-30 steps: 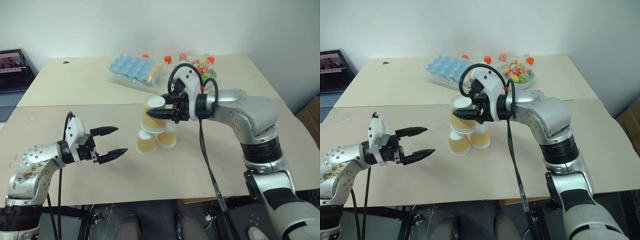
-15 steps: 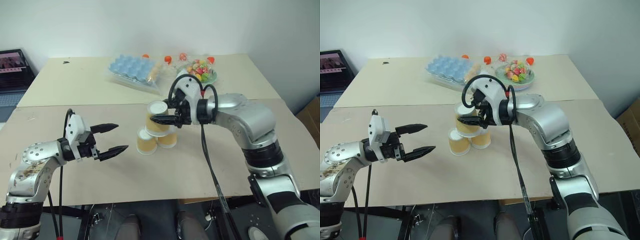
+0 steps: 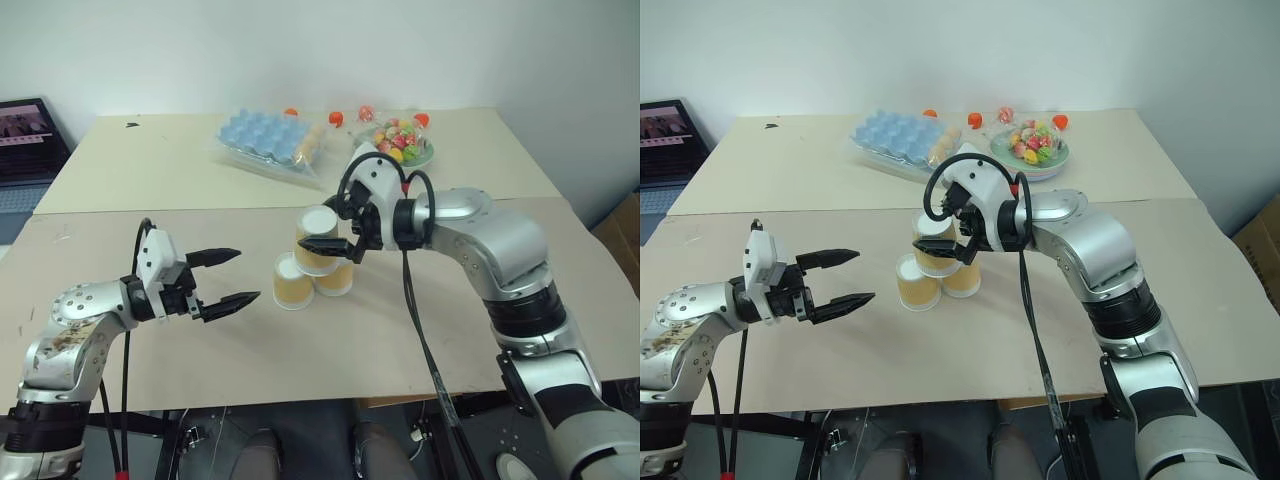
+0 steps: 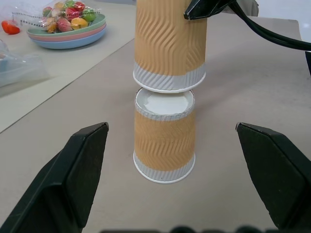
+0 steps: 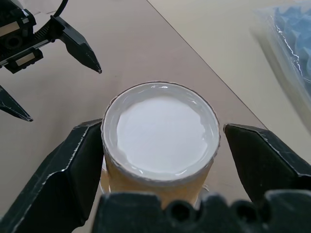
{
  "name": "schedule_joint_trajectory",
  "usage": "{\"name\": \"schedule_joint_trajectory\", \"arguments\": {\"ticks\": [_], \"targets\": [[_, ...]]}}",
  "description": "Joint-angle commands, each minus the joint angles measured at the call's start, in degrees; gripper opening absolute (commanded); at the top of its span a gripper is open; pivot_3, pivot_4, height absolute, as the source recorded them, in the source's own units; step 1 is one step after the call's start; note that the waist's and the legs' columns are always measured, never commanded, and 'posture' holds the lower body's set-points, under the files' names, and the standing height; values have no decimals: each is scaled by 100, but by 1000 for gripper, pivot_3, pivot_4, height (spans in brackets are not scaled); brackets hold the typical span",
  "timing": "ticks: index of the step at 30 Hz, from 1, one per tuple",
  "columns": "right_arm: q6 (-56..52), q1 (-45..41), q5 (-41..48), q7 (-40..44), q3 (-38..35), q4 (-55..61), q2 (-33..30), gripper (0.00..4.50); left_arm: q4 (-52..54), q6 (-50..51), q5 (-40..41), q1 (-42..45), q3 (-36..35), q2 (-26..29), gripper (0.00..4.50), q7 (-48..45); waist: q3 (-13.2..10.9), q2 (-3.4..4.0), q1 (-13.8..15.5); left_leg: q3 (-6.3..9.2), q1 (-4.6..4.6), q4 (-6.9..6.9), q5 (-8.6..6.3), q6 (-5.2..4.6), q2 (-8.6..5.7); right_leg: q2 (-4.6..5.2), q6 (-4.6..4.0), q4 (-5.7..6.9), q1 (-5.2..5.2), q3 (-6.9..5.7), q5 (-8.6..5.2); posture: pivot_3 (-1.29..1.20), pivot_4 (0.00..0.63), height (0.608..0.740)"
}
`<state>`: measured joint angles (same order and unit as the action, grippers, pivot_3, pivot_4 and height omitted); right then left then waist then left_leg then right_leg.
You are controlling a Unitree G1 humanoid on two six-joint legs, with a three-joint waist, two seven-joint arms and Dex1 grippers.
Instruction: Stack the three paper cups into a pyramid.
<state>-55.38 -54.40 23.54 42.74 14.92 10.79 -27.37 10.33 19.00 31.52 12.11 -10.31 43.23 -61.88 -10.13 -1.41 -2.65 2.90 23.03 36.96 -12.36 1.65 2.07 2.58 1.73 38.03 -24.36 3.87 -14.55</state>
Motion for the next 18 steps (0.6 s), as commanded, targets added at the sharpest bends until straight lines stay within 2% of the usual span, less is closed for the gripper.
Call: {"name": "schedule_joint_trajectory", "arguments": {"ticks": [1, 18], "targets": [[60, -148, 38, 9, -233, 257, -37, 4466, -20, -101, -36, 107, -33, -10, 4500, 23, 0, 0, 1, 0, 0, 0, 0, 0, 0, 0, 0, 0, 0, 0, 0, 0, 150, 740], [-580, -726, 416, -109, -928, 153, -120, 4466, -226, -177, -161, 226, 93, -124, 4500, -60, 0, 0, -1, 0, 1, 0, 0, 0, 0, 0, 0, 0, -1, 0, 0, 0, 150, 740]]}}
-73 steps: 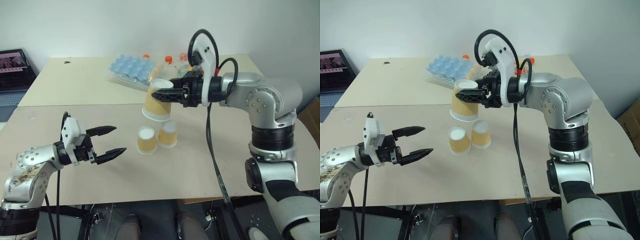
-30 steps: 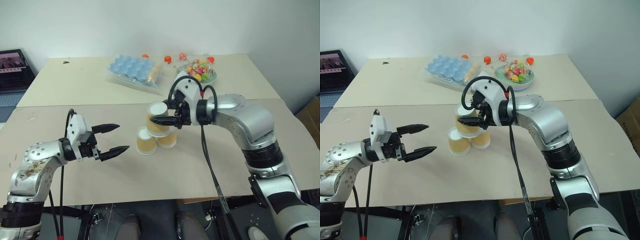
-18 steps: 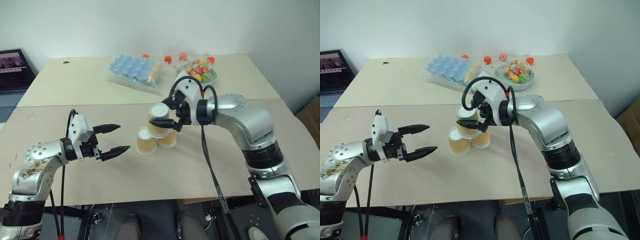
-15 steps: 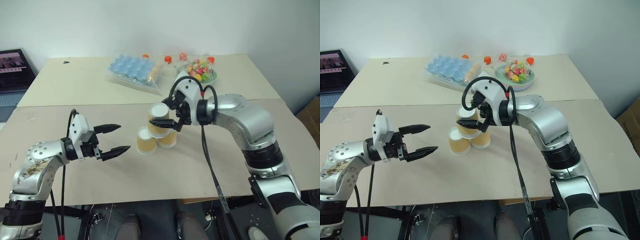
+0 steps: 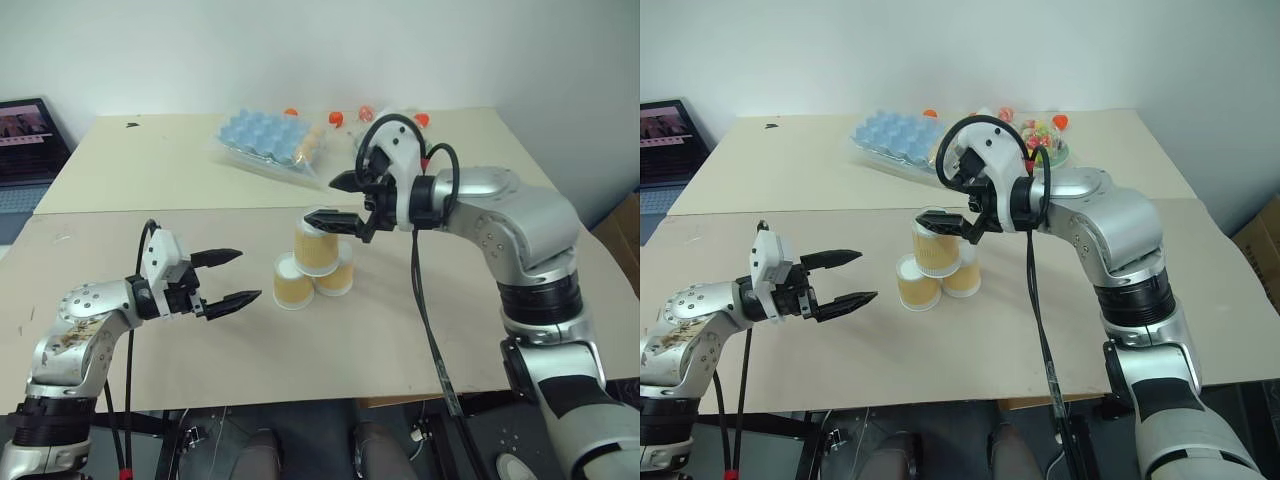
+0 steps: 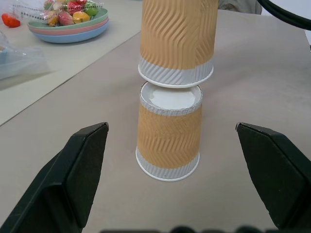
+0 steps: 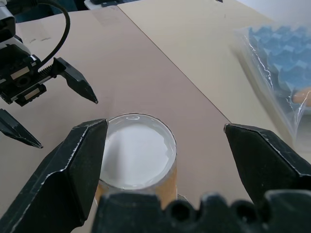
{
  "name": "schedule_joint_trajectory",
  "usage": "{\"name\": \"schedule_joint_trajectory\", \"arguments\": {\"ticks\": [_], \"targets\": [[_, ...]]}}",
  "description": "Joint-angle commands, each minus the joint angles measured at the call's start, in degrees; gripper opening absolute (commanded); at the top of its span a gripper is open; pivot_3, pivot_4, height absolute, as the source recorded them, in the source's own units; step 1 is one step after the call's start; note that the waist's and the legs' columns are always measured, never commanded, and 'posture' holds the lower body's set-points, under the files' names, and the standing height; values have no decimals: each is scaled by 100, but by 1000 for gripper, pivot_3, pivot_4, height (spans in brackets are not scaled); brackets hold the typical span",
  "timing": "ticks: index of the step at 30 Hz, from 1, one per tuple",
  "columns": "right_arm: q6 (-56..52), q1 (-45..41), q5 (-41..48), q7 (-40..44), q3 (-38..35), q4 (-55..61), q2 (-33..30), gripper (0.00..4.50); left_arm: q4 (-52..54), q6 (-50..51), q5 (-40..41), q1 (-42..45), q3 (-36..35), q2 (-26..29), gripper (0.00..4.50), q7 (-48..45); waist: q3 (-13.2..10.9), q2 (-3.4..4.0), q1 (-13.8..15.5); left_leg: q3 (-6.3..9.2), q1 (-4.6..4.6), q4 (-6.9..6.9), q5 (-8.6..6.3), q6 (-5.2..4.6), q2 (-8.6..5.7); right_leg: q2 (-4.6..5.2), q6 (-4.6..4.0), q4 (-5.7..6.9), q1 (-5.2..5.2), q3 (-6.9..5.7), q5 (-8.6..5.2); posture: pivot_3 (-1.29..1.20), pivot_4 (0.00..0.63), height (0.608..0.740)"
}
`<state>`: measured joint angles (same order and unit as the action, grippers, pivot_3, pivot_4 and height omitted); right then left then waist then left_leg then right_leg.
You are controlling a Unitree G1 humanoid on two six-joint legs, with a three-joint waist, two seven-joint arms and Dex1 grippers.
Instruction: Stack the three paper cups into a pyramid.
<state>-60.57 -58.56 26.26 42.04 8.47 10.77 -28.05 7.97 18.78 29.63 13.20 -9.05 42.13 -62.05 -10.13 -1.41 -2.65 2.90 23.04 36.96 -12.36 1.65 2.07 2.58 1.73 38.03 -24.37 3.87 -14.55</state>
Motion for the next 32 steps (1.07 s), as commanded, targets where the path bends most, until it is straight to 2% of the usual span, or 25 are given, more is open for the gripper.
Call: {"name": "schedule_joint_trajectory", "arguments": {"ticks": [1, 4, 8, 11, 13, 17, 19, 21, 26, 32], "targets": [[-84, -340, 150, -41, -303, 152, -56, 4466, 6, -151, 24, 123, -32, -19, 4500, -46, 0, 0, -2, 0, 0, 0, 0, 0, 0, 0, 0, 0, 0, 0, 0, 0, 150, 740], [-144, -427, 182, -54, -378, 127, -85, 4466, 6, -143, 16, 142, -22, -34, 4500, -55, 0, 0, 4, 0, 0, 0, 0, 0, 0, 0, 0, 0, 1, 0, 0, 0, 150, 740], [-302, -635, 373, 100, -742, -55, -462, 4466, 33, -95, 35, 203, -10, -13, 4500, -88, 0, 0, 8, 0, 1, 0, 0, 0, 0, 1, 0, -1, 0, 0, 0, 0, 150, 740], [-265, -601, 441, 464, -981, -186, -1172, 4466, 79, 177, 216, 269, -165, 108, 4500, -76, 0, 0, 57, 4, 9, 0, 0, 0, -2, 3, 0, -6, 0, -6, 0, 0, 150, 740], [-124, -390, 485, 826, -1257, -301, -1839, 4466, 40, 706, 169, 347, -129, 347, 4500, 76, -1, -2, 72, 4, 11, 1, 0, 0, -2, 4, 0, -12, 1, -8, 0, 0, 150, 740], [965, 948, 329, 1466, -1720, 124, -2718, 4466, 139, 1373, 526, 626, -383, 330, 4500, 547, 1, -7, 100, 4, 12, -3, -4, -7, -1, 4, 2, -30, 6, -11, -1, 0, 150, 740], [1436, 2093, 282, 1734, -2112, 393, -2953, 4466, 362, 1718, 751, 694, -501, 295, 4500, 768, 3, -9, 73, 3, 10, -2, -8, -13, 1, 3, 2, -37, 12, -11, -1, 0, 150, 740], [1591, 2995, 351, 1774, -2587, 532, -2929, 4466, 550, 1887, 844, 692, -542, 295, 4500, 892, 2, -9, 30, -2, 11, 0, -8, -14, 0, 3, 3, -31, 11, -5, -1, 0, 150, 740], [1530, 3921, 791, 1179, -3272, 975, -2250, 4466, 790, 1865, 818, 562, -563, 186, 4500, 1192, 1, -6, -35, -11, -10, 0, -8, -13, -1, -1, 3, -4, 10, 16, -1, 0, 150, 740], [1613, 4188, 825, 585, -2996, 1436, -1667, 4466, 981, 1498, 587, 111, -415, 243, 4500, 1026, 1, -6, -34, -9, -35, 0, -7, -11, 1, -10, 5, 0, 31, 17, -3, 0, 150, 740]]}}
